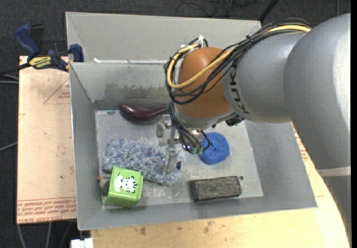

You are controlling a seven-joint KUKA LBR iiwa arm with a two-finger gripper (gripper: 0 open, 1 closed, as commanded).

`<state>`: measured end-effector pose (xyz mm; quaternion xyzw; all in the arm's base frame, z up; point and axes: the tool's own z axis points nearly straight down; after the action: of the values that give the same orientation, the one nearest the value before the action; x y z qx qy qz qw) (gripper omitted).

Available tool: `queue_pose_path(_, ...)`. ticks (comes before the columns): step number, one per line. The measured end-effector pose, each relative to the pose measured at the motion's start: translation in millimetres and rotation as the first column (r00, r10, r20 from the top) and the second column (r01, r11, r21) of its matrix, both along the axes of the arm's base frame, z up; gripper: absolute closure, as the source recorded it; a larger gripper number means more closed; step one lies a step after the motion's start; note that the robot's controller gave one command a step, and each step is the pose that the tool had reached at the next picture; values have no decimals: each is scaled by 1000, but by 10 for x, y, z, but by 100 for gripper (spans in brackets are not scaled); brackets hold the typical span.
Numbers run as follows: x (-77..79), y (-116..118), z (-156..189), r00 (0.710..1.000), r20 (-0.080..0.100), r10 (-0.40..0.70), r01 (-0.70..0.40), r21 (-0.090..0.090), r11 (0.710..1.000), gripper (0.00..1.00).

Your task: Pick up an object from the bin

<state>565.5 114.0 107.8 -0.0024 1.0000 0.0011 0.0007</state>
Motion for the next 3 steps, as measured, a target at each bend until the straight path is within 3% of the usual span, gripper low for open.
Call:
queue_pose_path(1, -169, 229, -358, 988, 1, -157, 157, -2, 988, 100)
queue_pose_path(3, -178, 225, -325, 987, -1, -158, 158, -3, 987, 100)
